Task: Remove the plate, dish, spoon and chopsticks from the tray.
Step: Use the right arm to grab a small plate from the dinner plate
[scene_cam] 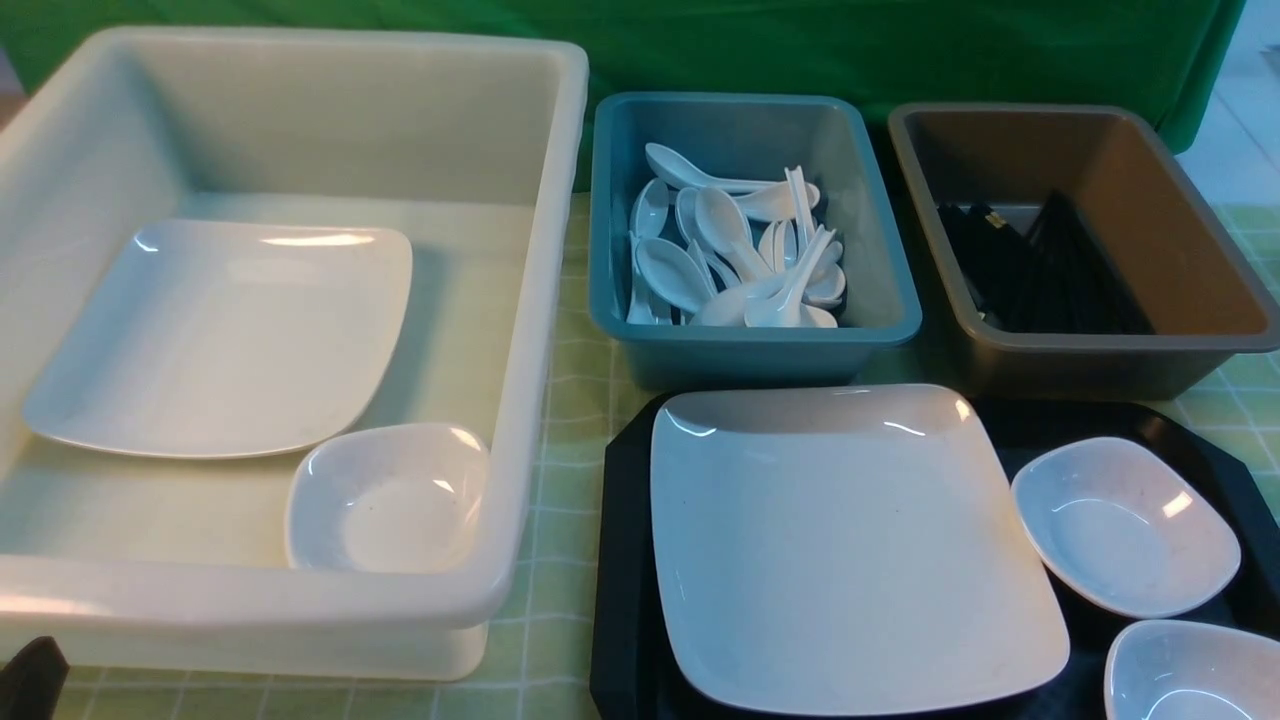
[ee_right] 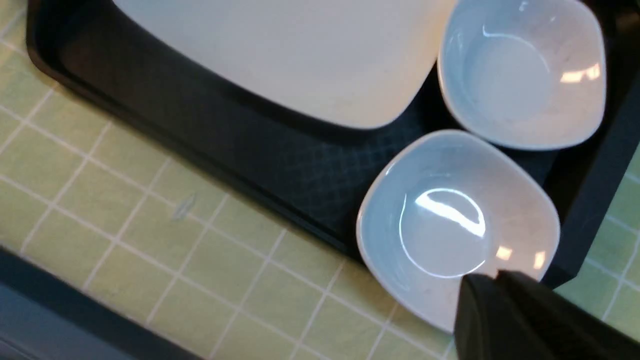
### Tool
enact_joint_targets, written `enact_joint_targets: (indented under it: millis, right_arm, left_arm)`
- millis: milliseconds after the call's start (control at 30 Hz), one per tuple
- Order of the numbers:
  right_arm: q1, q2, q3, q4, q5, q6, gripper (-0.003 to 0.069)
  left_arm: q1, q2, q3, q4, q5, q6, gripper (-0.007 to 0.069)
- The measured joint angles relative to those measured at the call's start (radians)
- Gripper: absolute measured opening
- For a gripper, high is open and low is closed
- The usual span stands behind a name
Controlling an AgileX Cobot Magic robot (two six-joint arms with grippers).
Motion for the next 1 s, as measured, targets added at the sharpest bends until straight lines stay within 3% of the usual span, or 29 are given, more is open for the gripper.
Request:
enact_joint_targets:
  millis: [333,400,467,500,533,567,667,1000]
  right_arm:
    - [0.000,0.006,0.051,-0.004,-0.015,0.085,0.0018]
    - [0.000,0.006,0.063,-0.004,-0.029,0.105,0.0018]
    - [0.000,0.007,0.072,-0.004,-0.048,0.114,0.0018]
    - [0.000,0.007,0.073,-0.004,-0.053,0.115,0.0018]
    - [0.000,0.008,0.075,-0.004,-0.075,0.122,0.0018]
    - [0.000,0.010,0.077,-0.004,-0.088,0.123,0.0018]
    - [0.000,0.017,0.079,-0.004,-0.109,0.124,0.0019]
    - [0.000,0.024,0.081,-0.003,-0.112,0.124,0.0019]
  left_arm:
    - [0.000,0.000,0.000,-0.016,0.000,-0.002,0.0223]
    - [0.000,0.000,0.000,-0.109,-0.009,-0.036,0.0223]
    - [0.000,0.000,0.000,-0.302,-0.036,-0.108,0.0223]
    - [0.000,0.000,0.000,-0.302,-0.036,-0.108,0.0223]
    - [0.000,0.000,0.000,-0.488,-0.062,-0.191,0.0223]
    - [0.000,0.000,0.000,-0.582,-0.072,-0.226,0.0223]
    - [0.000,0.000,0.000,-0.751,-0.089,-0.290,0.0223]
    - [0.000,0.000,0.000,-0.813,-0.117,-0.316,0.0223]
